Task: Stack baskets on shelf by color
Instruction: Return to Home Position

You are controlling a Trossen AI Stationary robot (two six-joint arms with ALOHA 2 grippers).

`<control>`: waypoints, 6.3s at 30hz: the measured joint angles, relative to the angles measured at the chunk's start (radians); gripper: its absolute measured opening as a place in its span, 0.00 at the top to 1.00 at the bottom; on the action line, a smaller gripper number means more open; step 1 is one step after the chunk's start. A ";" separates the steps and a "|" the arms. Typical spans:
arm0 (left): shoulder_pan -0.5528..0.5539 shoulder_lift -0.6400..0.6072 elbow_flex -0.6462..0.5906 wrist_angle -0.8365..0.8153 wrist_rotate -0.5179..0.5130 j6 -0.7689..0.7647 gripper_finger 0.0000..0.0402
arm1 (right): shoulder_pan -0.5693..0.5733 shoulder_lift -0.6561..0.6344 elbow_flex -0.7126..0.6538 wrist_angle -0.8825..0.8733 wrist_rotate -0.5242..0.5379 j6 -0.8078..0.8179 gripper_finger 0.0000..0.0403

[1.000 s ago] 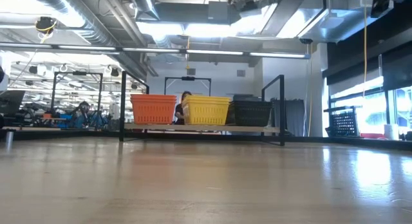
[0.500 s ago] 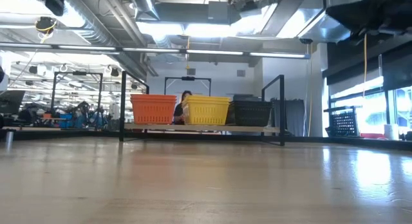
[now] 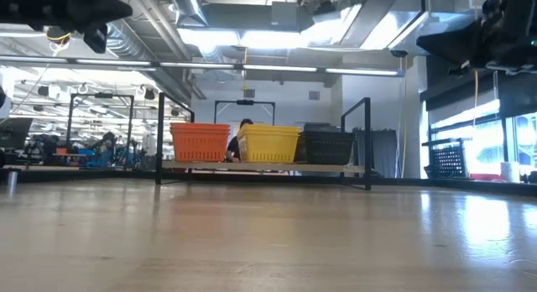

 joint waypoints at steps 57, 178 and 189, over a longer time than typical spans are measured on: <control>0.000 0.000 -0.295 0.394 0.339 -0.105 1.00 | 0.000 0.001 -0.011 -0.164 -0.166 -0.098 1.00; 0.000 0.000 -0.295 0.393 0.338 -0.105 1.00 | 0.000 0.001 -0.010 -0.168 -0.164 -0.043 1.00; 0.000 0.000 -0.295 0.393 0.338 -0.105 1.00 | 0.000 0.001 -0.010 -0.168 -0.164 -0.043 1.00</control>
